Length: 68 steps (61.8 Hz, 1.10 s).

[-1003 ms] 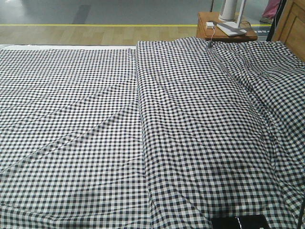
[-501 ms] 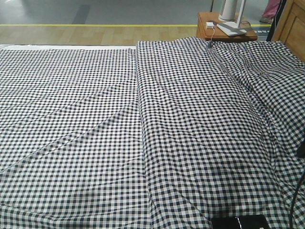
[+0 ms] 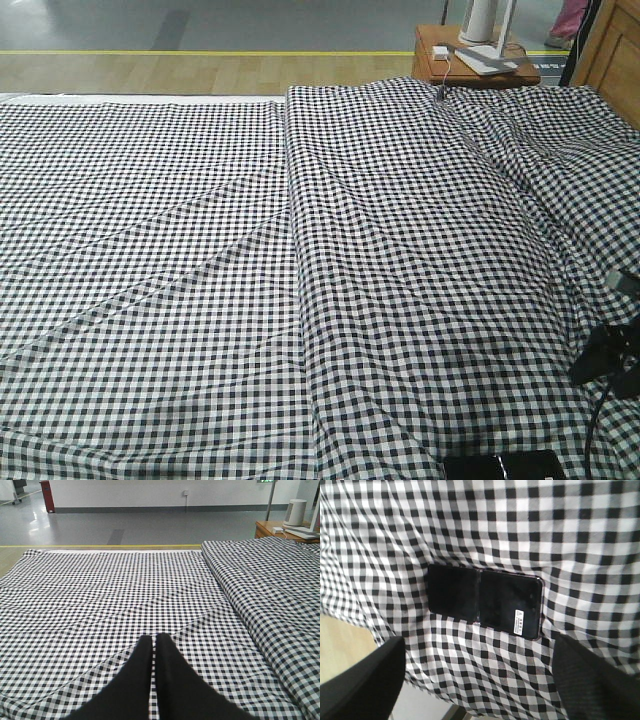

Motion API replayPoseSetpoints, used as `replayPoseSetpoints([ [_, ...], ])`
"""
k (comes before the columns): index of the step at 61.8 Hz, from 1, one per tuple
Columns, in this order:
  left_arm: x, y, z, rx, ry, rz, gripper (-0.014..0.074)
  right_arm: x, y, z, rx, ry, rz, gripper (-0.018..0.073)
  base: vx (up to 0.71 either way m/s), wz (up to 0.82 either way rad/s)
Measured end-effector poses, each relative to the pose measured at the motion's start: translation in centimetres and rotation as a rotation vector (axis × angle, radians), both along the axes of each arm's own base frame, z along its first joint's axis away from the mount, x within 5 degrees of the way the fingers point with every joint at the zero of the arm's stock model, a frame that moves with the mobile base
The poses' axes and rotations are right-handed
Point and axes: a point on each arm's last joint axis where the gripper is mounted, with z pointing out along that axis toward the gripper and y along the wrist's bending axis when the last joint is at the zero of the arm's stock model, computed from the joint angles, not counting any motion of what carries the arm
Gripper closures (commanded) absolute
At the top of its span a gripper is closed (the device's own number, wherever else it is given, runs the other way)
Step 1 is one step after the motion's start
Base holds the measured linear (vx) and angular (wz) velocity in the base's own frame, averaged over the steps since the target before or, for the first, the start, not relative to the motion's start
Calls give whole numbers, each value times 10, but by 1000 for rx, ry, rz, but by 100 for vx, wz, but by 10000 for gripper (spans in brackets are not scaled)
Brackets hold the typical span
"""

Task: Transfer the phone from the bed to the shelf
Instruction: 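Lower the open right gripper over the black phone on the gingham sheet, then close the right gripper on the phone's edge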

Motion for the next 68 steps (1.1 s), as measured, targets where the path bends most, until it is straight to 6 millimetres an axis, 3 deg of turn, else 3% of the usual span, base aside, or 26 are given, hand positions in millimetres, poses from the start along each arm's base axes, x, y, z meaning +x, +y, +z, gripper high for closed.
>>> replayPoseSetpoints([
  [19, 0, 0, 0, 0, 0, 0, 596, -11, -3, -53, 103, 43, 16, -1, 0, 0],
  [34, 0, 0, 0, 0, 0, 0, 596, -17, 1, -84, 138, 60, 47, -1, 0, 0],
  [68, 0, 0, 0, 0, 0, 0, 596, -30, 7, -128, 152, 96, 72, -1, 0, 0],
])
